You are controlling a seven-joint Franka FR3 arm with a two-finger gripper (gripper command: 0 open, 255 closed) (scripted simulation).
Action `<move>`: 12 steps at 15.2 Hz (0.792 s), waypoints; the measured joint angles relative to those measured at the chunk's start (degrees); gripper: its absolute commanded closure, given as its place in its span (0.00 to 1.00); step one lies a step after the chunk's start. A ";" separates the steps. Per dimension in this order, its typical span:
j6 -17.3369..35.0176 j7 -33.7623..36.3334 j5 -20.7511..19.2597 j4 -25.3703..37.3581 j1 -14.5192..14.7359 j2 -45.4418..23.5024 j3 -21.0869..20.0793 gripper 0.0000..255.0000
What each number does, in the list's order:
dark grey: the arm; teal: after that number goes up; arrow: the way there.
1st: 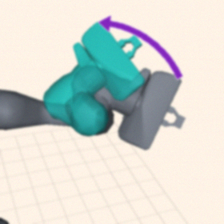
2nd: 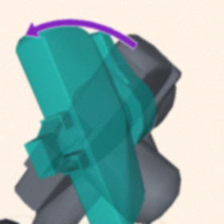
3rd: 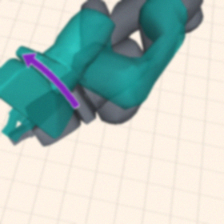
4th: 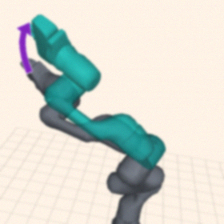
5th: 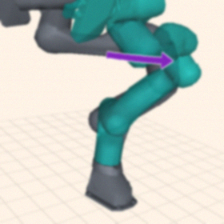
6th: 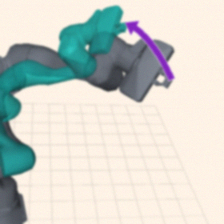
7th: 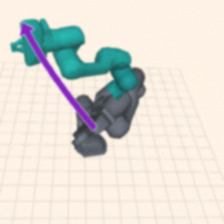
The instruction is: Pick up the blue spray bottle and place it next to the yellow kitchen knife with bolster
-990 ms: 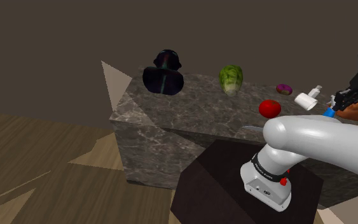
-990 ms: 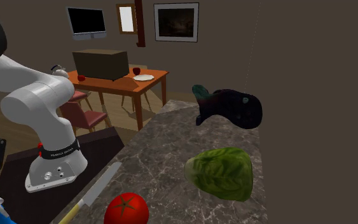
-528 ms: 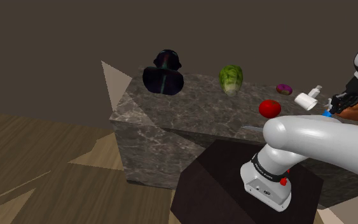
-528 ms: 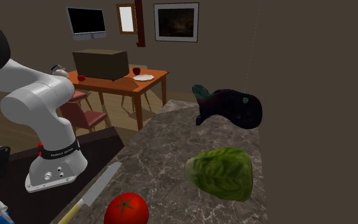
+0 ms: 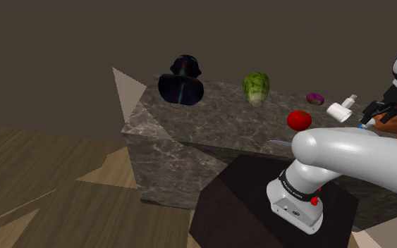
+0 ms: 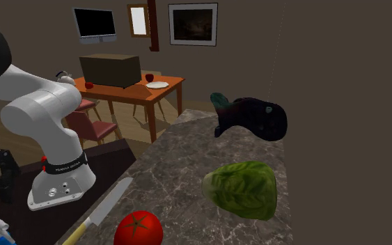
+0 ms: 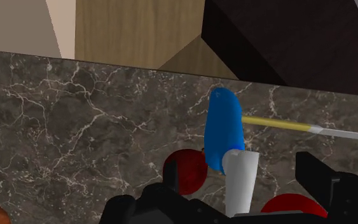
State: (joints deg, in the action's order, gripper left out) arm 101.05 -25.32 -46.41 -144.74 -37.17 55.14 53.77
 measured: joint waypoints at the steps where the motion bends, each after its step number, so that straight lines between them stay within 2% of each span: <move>1: 0.00 0.00 0.00 0.00 0.00 0.00 0.00 0.00; 6: -5.51 -0.82 3.72 4.60 0.36 0.28 -4.69 0.00; 12: -6.18 -0.96 4.13 5.18 0.41 0.28 -5.16 0.00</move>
